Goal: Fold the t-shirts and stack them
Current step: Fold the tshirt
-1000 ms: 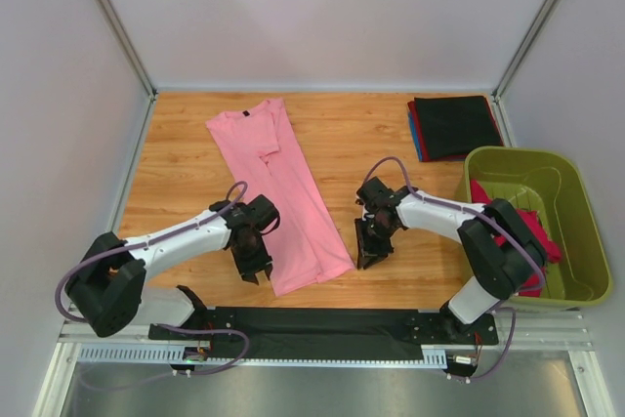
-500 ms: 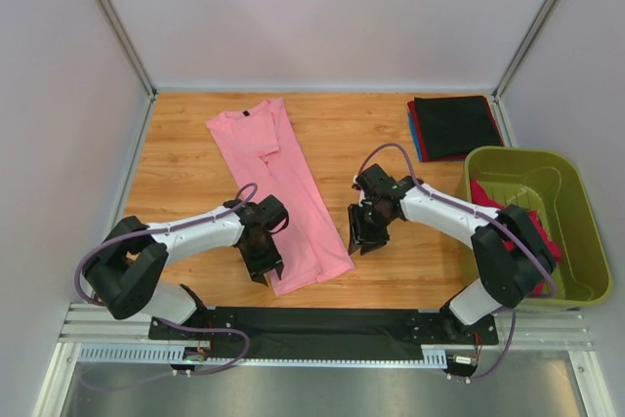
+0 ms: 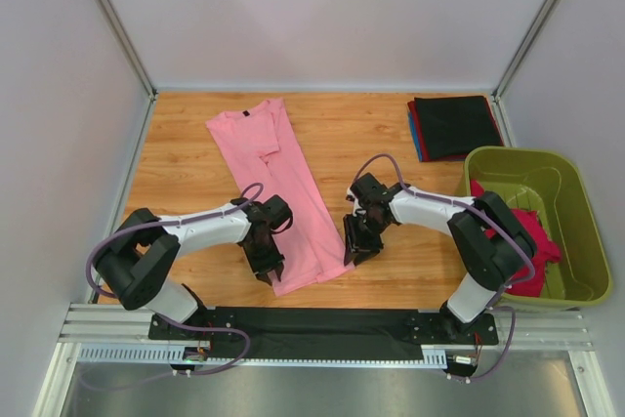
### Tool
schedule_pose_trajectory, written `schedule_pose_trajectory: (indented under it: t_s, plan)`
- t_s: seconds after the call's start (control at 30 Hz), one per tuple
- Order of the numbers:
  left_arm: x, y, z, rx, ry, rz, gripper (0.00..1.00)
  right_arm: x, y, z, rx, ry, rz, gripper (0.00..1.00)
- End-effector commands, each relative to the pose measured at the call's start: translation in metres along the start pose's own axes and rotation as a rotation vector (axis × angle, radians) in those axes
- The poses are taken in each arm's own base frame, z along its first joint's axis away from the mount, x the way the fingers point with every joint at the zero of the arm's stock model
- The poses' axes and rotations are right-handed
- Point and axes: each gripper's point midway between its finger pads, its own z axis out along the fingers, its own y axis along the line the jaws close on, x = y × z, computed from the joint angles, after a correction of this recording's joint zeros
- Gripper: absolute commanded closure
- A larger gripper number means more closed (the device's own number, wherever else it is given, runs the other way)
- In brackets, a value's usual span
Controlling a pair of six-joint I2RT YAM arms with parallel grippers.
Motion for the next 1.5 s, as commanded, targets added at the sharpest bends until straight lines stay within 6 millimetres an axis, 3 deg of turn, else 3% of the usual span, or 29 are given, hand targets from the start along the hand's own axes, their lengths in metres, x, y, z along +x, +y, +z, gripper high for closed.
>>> schedule_pose_trajectory:
  t_s: [0.0, 0.07, 0.2, 0.33, 0.4, 0.5, 0.6, 0.73, 0.87, 1.0, 1.3, 1.47]
  plan:
    - [-0.002, 0.002, 0.000, -0.024, -0.011, 0.006, 0.67, 0.001, -0.011, 0.010, 0.041, -0.010, -0.015, 0.67]
    - [-0.002, 0.005, 0.001, -0.036, -0.011, 0.006, 0.70, 0.004, -0.017, 0.011, 0.057, -0.008, -0.009, 0.72]
    - [0.001, 0.014, -0.001, -0.082, 0.001, 0.011, 0.88, 0.007, -0.026, 0.012, 0.097, -0.007, -0.001, 0.95]
    - [0.001, 0.028, -0.006, -0.149, -0.003, 0.016, 0.98, 0.011, -0.030, 0.011, 0.106, -0.014, 0.002, 1.00]
    - [0.004, 0.034, -0.008, -0.160, 0.003, 0.009, 0.96, 0.012, -0.031, 0.010, 0.110, -0.013, 0.006, 1.00]
    - [0.008, 0.037, -0.007, -0.139, 0.006, -0.018, 0.79, 0.013, -0.031, 0.010, 0.107, -0.015, 0.008, 1.00]
    - [0.006, 0.031, -0.013, -0.098, -0.009, -0.025, 0.71, 0.012, -0.028, 0.008, 0.098, -0.026, 0.008, 1.00]
    - [0.000, 0.019, -0.026, -0.064, -0.039, -0.019, 0.66, 0.012, -0.026, 0.006, 0.089, -0.035, 0.010, 1.00]
    - [-0.004, 0.005, -0.029, -0.027, -0.053, -0.004, 0.64, 0.013, -0.026, 0.004, 0.086, -0.040, 0.019, 1.00]
    - [-0.005, -0.009, -0.031, 0.030, -0.053, -0.020, 0.55, 0.014, -0.027, 0.003, 0.088, -0.040, 0.021, 1.00]
    - [0.004, -0.009, -0.007, -0.022, 0.030, -0.070, 0.61, 0.014, -0.026, 0.003, 0.087, -0.045, 0.027, 1.00]
    - [0.006, 0.002, 0.005, -0.115, 0.050, -0.067, 0.67, 0.013, -0.026, 0.002, 0.092, -0.048, 0.025, 1.00]
